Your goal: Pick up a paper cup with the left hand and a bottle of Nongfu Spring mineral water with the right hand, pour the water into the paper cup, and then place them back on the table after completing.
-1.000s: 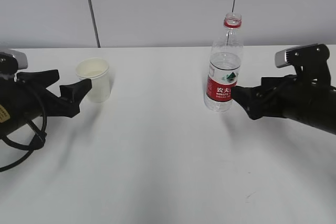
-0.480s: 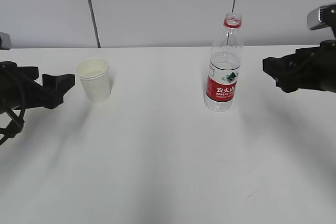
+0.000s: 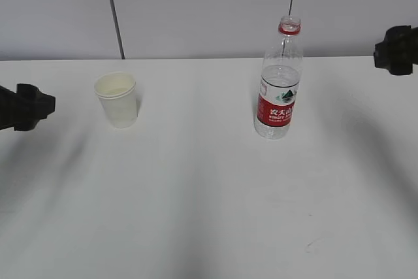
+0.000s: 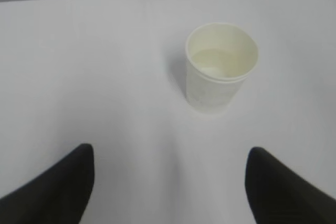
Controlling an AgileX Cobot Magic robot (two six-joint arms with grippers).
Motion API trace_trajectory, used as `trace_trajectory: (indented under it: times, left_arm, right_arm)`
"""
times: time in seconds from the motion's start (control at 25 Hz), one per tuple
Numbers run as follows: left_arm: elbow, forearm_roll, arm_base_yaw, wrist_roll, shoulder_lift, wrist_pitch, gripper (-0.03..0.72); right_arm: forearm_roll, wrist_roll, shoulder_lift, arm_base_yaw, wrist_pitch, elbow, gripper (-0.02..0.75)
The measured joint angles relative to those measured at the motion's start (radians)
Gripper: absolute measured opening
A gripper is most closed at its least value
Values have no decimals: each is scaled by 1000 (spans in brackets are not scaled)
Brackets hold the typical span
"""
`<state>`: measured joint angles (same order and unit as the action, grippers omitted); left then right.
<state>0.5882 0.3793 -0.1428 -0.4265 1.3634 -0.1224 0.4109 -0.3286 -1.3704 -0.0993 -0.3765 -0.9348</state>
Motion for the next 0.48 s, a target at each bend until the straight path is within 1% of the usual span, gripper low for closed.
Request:
trace_trajectory:
  times: [0.24,0.44,0.48]
  left_arm:
    - [112,-68,-28,-4,-56,386,503]
    - [221,-165,-35,-4,-58,736,489]
    - [244,-183,-35,5,-58,811,484]
  right_arm:
    - [-160,23,0,0,-315,-121,554]
    - [-289,91,0,0,-657,-192,554]
    - [-305,102,0,0,-706,-201,554]
